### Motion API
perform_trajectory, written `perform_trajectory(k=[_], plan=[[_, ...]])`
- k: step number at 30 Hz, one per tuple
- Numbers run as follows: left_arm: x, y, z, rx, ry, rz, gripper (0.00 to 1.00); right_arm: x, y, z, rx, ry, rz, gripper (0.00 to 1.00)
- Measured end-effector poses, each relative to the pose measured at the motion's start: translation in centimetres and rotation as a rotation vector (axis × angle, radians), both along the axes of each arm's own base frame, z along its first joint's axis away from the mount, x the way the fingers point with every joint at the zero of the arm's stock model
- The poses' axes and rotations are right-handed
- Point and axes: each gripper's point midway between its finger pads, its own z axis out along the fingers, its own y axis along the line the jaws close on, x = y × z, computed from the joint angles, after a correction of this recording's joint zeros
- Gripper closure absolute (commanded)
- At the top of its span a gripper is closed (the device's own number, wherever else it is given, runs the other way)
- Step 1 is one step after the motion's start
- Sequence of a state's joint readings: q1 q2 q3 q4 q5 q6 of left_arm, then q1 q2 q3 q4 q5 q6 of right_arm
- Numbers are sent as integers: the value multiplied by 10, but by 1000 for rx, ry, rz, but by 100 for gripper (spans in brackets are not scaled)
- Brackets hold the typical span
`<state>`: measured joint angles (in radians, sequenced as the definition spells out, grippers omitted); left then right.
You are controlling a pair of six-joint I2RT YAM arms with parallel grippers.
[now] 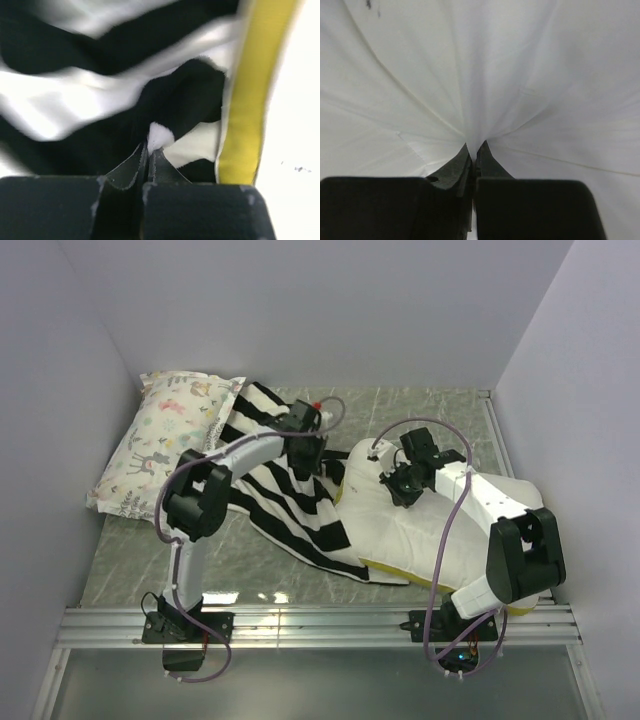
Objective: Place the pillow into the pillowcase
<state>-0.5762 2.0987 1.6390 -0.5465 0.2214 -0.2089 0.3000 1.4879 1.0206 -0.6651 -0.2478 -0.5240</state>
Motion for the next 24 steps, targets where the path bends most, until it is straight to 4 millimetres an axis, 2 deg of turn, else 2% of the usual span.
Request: perform_trajectory(k=[3,6,8,11,15,24], plan=[[32,21,24,-55,-45,77,100,0,0,-3,0,-9,32,100],[45,34,44,-96,-85,116,100,0,1,-4,2,-11,67,100],[44,35,54,-122,-100,119,100,0,3,-4,12,-14,99,100],[42,24,62,-159,-110,101,100,-4,9,-4,37,-12,170,100],[39,15,61,-209,-94,97,100,-9,18,-4,53,1,271,100],[41,5,68,-275,-76,108,98,-13,55,-9,46,29,492,100]])
